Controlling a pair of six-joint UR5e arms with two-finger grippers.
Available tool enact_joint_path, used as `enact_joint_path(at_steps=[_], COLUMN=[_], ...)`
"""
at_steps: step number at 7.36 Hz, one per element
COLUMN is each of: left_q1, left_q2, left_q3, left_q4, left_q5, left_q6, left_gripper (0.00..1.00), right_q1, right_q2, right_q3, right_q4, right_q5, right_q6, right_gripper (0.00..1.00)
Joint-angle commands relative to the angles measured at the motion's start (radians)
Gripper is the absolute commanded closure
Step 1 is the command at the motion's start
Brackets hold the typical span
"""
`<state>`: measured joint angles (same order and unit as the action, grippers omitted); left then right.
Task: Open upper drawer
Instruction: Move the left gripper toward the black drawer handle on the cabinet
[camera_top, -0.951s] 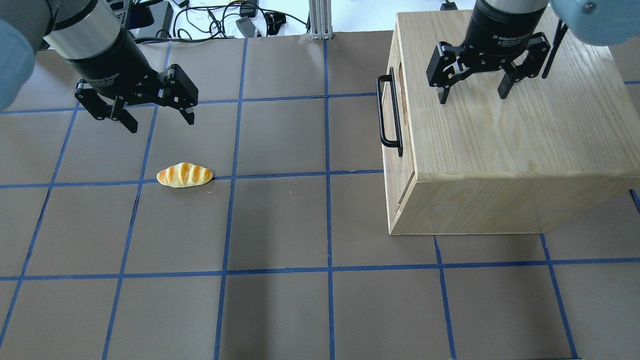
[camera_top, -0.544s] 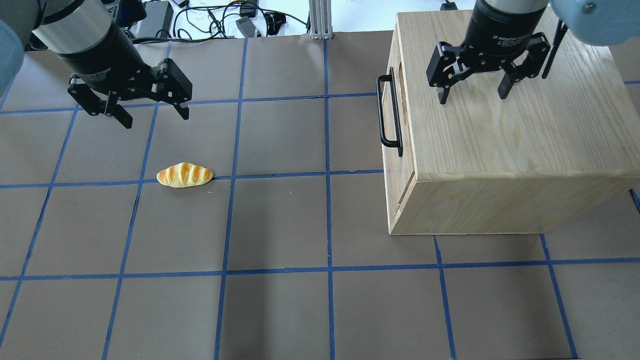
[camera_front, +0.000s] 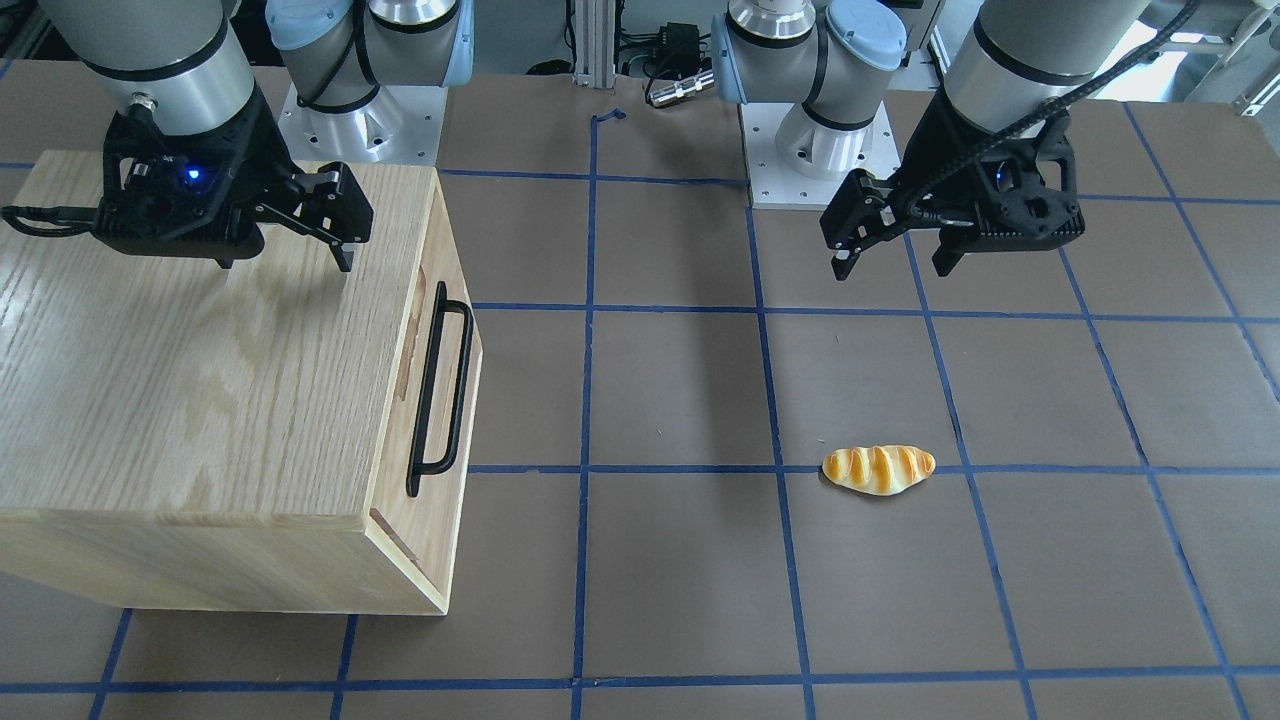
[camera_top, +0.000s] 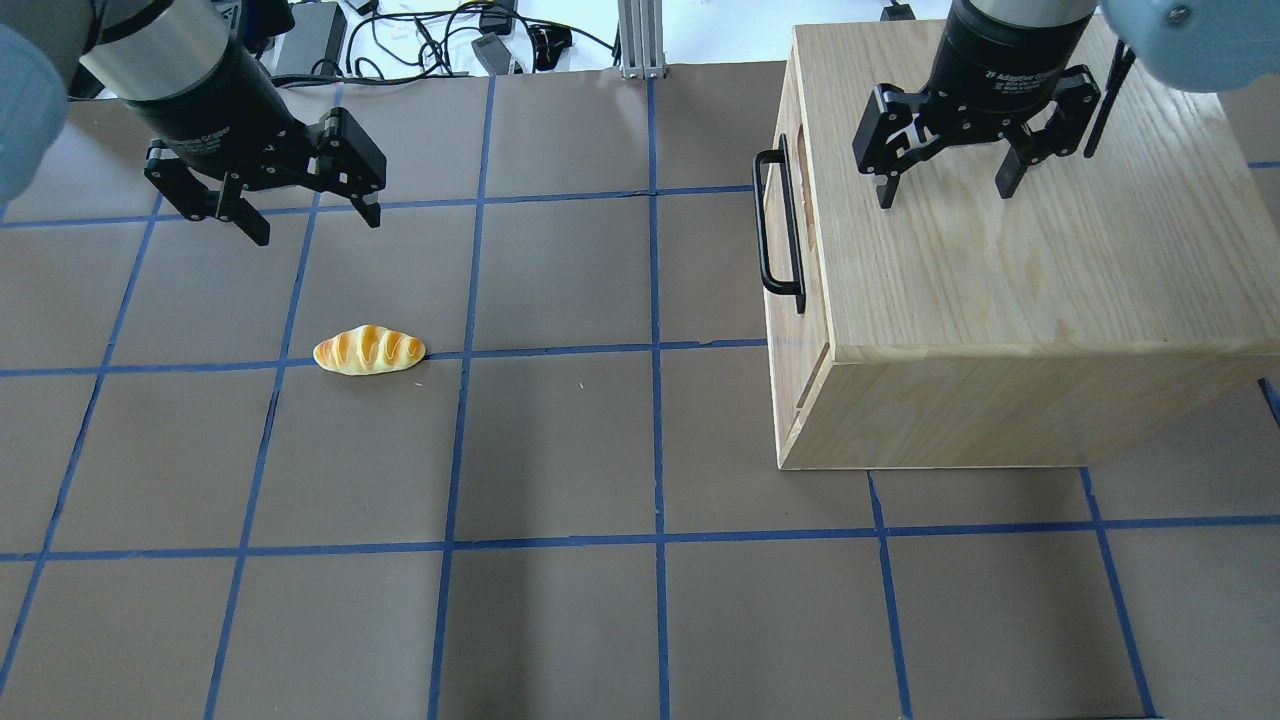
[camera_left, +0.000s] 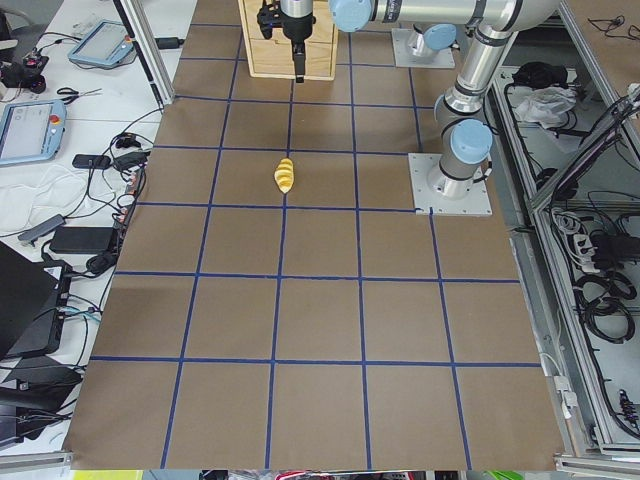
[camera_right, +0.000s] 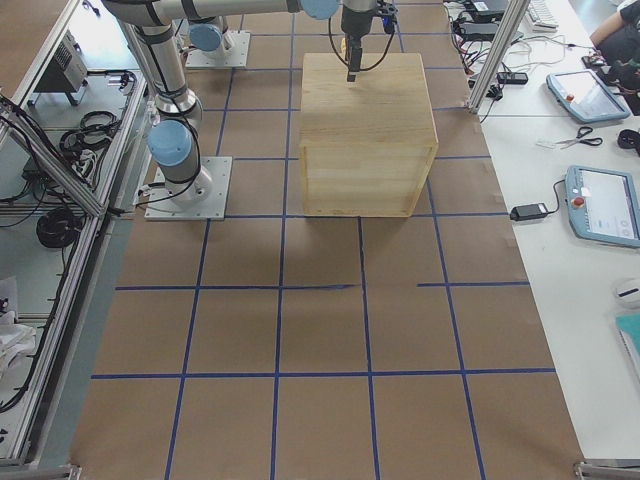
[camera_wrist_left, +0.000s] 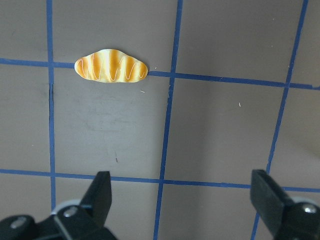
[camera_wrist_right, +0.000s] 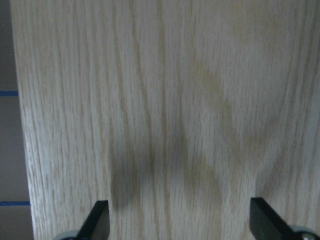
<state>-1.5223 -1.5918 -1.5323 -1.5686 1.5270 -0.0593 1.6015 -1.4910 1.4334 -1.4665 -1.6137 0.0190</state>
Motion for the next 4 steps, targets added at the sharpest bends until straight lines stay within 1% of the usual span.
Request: enact_joint_path(at_steps=[1,2,3,4], left_q1=[-0.013,-0.037,-0.076,-0.114], left_q2=[-0.022,-0.036,-0.054,-0.074], left_q3=[-0.003,0.004,0.006,0.006], left_q4=[0.062,0.064,0.131,0.168], left_q5=[-0.059,-0.061,-0.068,-0.089], left_q6=[-0.023,-0.055,-0.08,-0.121], left_gripper=[0.0,0.0,0.0,0.0], right_q1=[0.0,0.0,0.0,0.0], right_q2=[0.0,0.0,0.0,0.0], right_q3=[-0.001,-0.001,-0.001,-0.001], right_q4=[0.0,0.0,0.0,0.0], right_q5=[0.0,0.0,0.0,0.0], right_q6=[-0.001,-0.001,-0.001,0.001], right_gripper=[0.0,0.0,0.0,0.0])
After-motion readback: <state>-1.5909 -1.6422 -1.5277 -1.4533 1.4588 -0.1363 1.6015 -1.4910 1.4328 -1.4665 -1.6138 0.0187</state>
